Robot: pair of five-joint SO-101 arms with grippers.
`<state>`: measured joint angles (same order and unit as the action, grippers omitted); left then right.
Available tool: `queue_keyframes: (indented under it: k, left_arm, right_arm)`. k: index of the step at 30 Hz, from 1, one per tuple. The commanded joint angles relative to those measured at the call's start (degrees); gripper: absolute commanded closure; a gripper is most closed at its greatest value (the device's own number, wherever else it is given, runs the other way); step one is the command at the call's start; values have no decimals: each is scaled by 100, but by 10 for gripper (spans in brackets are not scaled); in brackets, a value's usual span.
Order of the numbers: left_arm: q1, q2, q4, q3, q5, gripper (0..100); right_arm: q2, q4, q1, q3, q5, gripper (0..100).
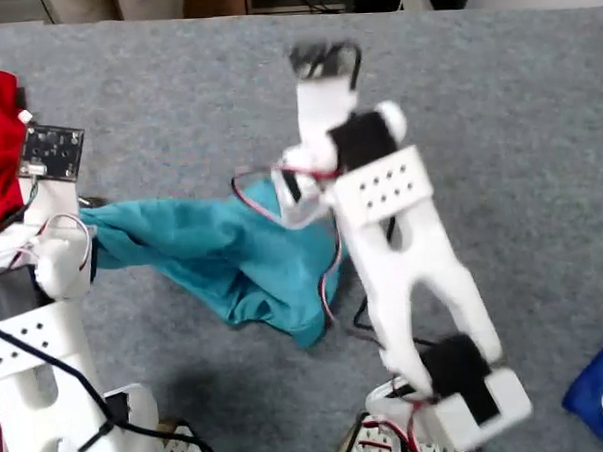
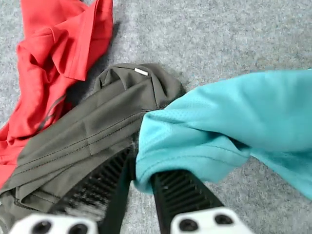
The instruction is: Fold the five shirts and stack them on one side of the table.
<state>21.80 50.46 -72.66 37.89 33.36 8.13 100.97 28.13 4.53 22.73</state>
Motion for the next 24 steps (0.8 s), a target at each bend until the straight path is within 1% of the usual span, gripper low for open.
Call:
queue_keyframes:
  k: [1,5,10,15,21,23,24]
  left_arm:
    - [44,233,79,53,-35,980]
    - [44,259,79,79,-35,980]
    - [44,242,79,79,-70,980]
    - [44,242,70,79,-79,980]
    - [299,242,-114,26,-79,980]
    - [422,242,-123,53,-79,980]
    - [492,242,-123,62,-79,980]
  right_arm:
    - [655,-132,251,-1095,9,994]
    - [787,-105,673,-1798,9,994]
    - [760,-176,1552,-2404,9,994]
    - [760,-844,2360,-2941,9,994]
    - [760,-1574,2853,-3776,9,991]
    - [769,-1565,3011,-3802,-167,954]
    - [804,-1556,3029,-3793,-229,917]
